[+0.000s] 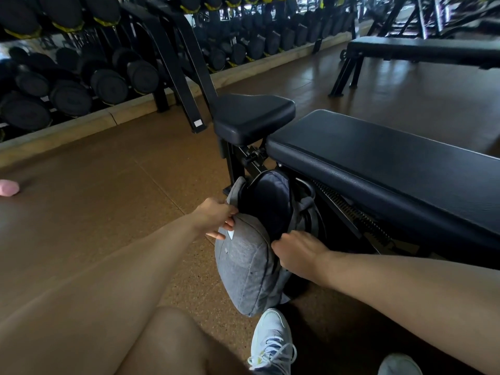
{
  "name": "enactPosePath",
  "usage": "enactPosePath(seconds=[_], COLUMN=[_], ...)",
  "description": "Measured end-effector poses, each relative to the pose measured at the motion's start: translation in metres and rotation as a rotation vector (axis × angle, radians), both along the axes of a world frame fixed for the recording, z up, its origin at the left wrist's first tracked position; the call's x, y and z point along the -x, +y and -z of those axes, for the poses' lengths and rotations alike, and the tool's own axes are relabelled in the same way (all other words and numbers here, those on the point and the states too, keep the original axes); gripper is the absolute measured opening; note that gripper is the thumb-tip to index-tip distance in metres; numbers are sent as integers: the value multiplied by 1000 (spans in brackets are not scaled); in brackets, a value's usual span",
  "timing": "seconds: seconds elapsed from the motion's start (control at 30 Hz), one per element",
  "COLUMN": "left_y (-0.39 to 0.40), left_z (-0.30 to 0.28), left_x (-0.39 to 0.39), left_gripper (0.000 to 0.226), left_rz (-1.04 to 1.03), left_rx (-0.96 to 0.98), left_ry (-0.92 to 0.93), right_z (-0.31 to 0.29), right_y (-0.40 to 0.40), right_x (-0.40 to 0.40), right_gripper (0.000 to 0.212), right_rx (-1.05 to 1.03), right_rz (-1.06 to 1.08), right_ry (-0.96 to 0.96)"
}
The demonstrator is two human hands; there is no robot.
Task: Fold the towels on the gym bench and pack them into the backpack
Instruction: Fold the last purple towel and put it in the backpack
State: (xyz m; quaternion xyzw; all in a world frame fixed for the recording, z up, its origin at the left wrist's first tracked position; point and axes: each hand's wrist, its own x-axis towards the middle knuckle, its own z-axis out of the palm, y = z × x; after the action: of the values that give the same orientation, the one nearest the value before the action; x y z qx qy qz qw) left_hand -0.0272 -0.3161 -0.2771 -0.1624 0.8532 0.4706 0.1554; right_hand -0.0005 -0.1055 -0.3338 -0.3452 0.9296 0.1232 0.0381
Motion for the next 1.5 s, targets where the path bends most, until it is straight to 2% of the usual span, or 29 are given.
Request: enactPosePath(seconds=[0.1,0.27,0.4,0.5,0.57,0.63,0.7,0.73,0.83,0.9,0.97,1.1,1.23,1.33,1.4,1.5], left_y=[3,6,9,16,27,44,60,65,67,62,57,42,16,3,1,2], left_z=[0,-1,0,3,7,15,26,32,31,19,11,18,28,30,28,23], left_x=[0,0,2,3,-1,-8,-12,-11,-3,2,3,1,-5,-12,-19,-34], left_gripper=[21,24,26,14,30,64,89,93,83,77,73,59,53,51,53,56], left_rz=[1,31,74,210,391,533,566,538,380,364,379,394,389,401,454,670], left_rx=[21,40,56,82,240,447,609,650,727,894,971,912,838,797,839,955], left_ry=[4,0,38,57,50,60,121,156,194,162,118,67,43,69,73,63], right_z=[-3,-10,-22,-25,-24,-25,-30,-33,-45,-53,-56,-61,-65,-66,-68,-70], right_y=[3,12,25,36,37,33,26,22,9,2,-7,-22,-28,-37,-42,-45], right_x=[-2,0,7,6,2,-1,-1,0,8,14,18,18,13,6,7,20], right_gripper=[28,23,13,9,10,11,12,13,19,20,15,14,24,21,21,23], right_rx=[-38,-17,173,299,357,375,398,413,467,511,508,489,467,553,580,546], right_rz=[-71,1,51,102,144,137,122,117,91,106,130,124,-13,83,192,405], right_ry=[38,97,80,90,53,41,29,33,93,106,99,40,157,118,65,-72])
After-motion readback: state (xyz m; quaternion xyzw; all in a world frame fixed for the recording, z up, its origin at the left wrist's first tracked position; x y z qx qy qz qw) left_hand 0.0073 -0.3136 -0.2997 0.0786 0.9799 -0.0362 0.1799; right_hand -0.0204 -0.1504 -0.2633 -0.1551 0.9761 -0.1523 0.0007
